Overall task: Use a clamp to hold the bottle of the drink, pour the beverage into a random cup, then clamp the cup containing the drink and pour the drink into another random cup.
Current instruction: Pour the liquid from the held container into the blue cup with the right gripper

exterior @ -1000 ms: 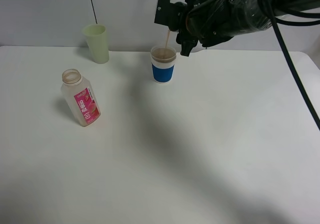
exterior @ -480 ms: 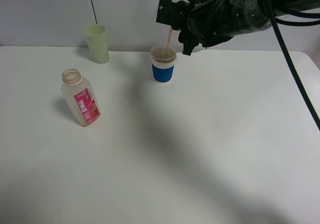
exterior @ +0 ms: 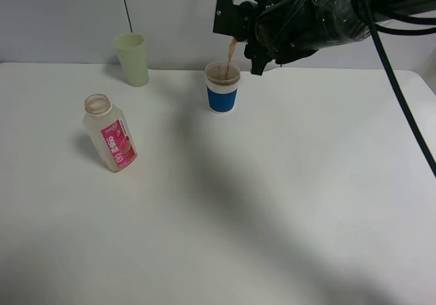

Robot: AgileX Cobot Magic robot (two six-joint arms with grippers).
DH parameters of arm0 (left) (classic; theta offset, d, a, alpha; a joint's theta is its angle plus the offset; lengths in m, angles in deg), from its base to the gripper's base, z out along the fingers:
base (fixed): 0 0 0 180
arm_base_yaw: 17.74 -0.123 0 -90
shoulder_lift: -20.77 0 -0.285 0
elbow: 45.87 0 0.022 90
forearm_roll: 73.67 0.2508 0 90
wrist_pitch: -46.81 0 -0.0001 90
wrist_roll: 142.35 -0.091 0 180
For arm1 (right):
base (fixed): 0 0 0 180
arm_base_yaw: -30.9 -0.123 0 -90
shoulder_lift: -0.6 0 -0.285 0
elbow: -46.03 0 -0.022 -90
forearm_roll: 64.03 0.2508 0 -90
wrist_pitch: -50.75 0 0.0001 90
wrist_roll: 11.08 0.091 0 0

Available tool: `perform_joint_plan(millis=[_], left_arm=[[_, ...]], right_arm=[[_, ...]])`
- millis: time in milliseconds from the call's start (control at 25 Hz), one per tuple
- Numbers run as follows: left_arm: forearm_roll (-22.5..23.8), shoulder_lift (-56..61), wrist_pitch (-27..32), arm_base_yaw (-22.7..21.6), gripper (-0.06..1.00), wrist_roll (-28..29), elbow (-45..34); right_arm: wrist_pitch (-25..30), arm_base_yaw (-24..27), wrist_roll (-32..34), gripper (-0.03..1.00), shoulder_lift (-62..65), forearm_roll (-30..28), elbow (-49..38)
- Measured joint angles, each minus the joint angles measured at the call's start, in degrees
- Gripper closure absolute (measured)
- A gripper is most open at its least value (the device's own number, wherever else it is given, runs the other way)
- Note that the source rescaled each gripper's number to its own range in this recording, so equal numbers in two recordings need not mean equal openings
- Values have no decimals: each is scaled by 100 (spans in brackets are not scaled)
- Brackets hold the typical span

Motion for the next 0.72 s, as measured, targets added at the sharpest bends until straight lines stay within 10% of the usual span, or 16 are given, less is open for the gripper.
perform_joint_plan(millis=[720], left_arm=[[0, 0, 0, 0, -6, 0, 0]], right_arm=[[0, 0, -23, 96, 0, 0, 0]])
